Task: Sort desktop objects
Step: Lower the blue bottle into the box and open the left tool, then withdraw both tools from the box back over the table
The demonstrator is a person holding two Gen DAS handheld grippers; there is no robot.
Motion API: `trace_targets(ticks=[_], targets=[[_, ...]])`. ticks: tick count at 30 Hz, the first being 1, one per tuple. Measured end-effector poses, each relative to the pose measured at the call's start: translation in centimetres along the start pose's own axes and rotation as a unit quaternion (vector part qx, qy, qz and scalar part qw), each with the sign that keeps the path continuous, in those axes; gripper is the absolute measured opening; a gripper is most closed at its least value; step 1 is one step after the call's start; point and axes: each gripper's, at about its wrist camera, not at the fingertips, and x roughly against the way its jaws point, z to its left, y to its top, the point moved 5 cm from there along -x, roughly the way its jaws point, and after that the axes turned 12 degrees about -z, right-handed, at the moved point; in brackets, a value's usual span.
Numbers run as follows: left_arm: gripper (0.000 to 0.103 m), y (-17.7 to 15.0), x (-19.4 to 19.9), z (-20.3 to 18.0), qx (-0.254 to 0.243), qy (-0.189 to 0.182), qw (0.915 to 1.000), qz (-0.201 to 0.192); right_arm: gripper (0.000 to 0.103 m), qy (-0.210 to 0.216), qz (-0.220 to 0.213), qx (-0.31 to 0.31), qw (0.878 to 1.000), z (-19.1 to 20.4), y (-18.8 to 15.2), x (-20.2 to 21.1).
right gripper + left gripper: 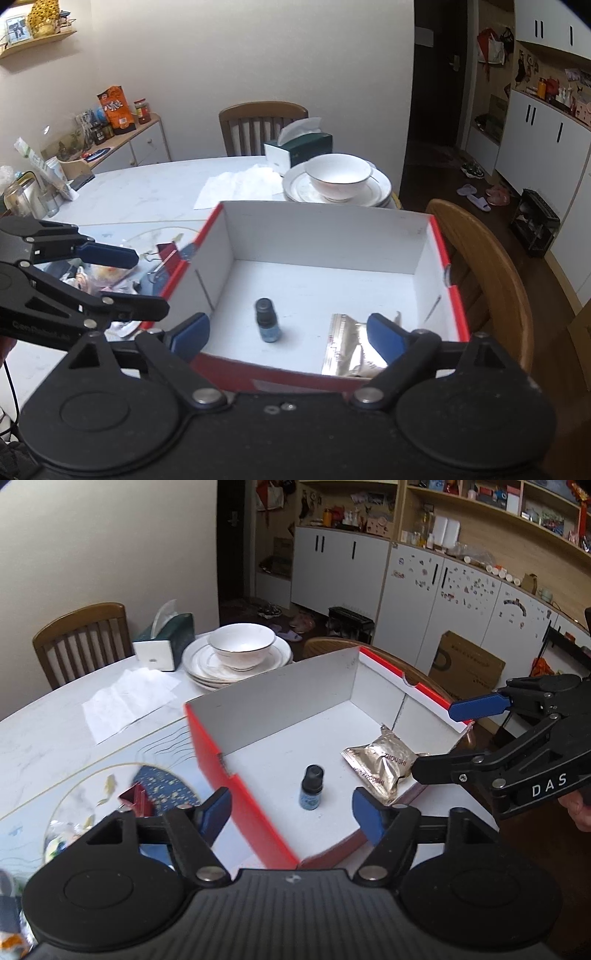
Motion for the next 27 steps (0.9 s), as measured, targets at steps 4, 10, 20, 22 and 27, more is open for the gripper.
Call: trace_targets(ticks=[4,10,20,22,27], targets=[[0.076,-1.0,1.9,1.7,0.011,0.008,0.9999,-0.007,0.094,0.002,0.002,-0.001,1.0,1.9,-0.3,-0.1],[0.086,-2.7,4.3,5.2,0.028,0.021,0.9993,-0.009,0.094,0.007,0.009,-0.008,1.0,5.4,-0.5,-1.0],[0.103,-5.8,8.1,12.7,0.057,0.049,0.997,-0.016,0.094,0.012,0.017,-0.004,1.0,12.3,-0.9,-3.2],[0.103,-6.4,8.6,14.3,0.059,0.055,0.9966,-0.016,0.094,0.008,0.021,-0.005,1.0,13.4,-1.0,-3.9],[0.103,-7.6,9.7,17.6,0.06,0.059,0.9964,-0.012,0.094,-0.001,0.028,-0.009,1.0,15.8,-1.5,-5.3]])
